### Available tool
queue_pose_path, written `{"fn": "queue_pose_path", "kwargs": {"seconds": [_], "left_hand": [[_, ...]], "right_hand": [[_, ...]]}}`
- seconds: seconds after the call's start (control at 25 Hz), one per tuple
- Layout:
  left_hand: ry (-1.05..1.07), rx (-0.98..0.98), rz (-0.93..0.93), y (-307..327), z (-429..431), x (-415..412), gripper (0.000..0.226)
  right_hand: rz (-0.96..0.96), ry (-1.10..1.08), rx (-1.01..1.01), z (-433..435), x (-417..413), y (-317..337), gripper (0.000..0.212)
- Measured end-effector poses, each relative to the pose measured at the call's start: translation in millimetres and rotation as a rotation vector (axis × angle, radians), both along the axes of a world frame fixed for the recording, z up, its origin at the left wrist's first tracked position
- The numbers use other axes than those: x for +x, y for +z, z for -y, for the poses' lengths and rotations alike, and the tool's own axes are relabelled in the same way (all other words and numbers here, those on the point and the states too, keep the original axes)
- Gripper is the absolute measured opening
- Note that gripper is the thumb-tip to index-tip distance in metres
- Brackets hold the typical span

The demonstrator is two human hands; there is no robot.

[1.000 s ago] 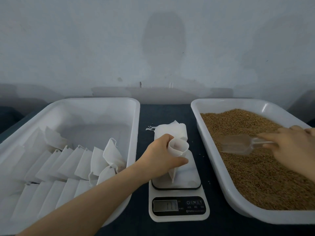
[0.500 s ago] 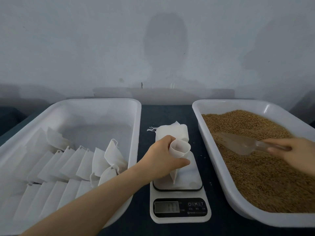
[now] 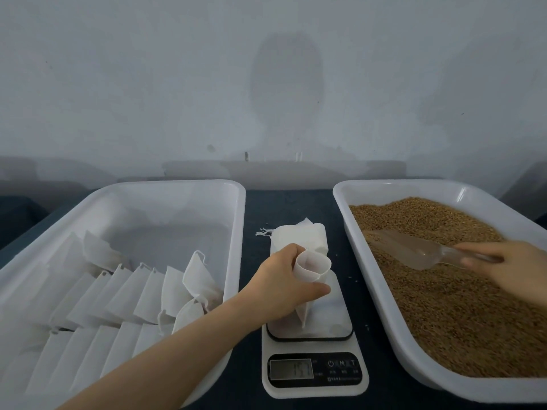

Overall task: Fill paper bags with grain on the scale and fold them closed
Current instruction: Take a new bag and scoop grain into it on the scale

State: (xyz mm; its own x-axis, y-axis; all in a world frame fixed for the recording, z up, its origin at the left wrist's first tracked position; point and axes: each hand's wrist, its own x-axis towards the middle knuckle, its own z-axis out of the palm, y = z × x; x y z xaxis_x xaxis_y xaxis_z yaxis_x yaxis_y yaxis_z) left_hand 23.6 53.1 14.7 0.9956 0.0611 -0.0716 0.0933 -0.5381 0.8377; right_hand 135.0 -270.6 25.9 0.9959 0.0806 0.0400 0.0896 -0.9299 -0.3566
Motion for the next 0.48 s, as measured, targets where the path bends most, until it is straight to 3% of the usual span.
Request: {"fn": "queue_pose_path", "kwargs": {"seconds": [0.32, 0.48], "left_hand": [[0.011, -0.003, 0.008, -1, -1, 1, 0.046], [0.006, -0.011, 0.006, -2, -1, 1, 0.045]], "right_hand": [[0.082, -0.036, -0.271, -6, 8, -6, 0.029], [0.008, 0.001, -0.167, -16, 3, -5, 0.025]]}}
